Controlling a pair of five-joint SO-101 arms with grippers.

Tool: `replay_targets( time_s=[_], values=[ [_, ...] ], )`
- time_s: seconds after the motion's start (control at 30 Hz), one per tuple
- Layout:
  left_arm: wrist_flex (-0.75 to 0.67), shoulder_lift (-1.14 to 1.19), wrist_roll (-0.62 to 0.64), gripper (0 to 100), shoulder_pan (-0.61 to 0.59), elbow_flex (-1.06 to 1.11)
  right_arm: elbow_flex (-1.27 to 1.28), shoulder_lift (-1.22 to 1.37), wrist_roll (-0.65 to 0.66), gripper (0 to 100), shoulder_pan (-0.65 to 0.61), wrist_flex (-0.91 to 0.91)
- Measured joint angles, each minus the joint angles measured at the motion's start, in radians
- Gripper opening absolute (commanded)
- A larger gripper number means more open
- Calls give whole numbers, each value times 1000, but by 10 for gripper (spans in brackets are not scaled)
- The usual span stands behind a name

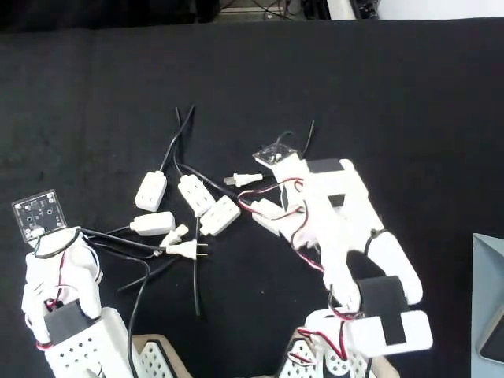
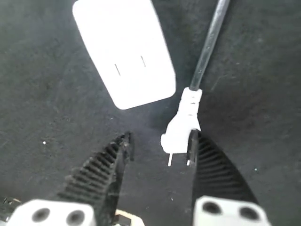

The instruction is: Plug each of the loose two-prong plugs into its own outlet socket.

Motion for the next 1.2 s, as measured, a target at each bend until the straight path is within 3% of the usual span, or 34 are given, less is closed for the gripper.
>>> replay_targets(
  time_s=[0.17,0.37,0.5,0.87,1.0,1.2],
  values=[
    [0,0,0,30,0,0,-2,64,0,188,51,-54],
    [0,0,0,30,0,0,-12,91,32,51,63,-64],
    [0,0,0,30,0,0,-28,97,60,12,72,-64],
    [0,0,0,30,0,0,-64,98,126,20,123,-23],
    [0,0,0,30,0,0,-118,103,129,155,124,15],
    [0,0,0,30,0,0,-203,104,129,123,124,146]
  ],
)
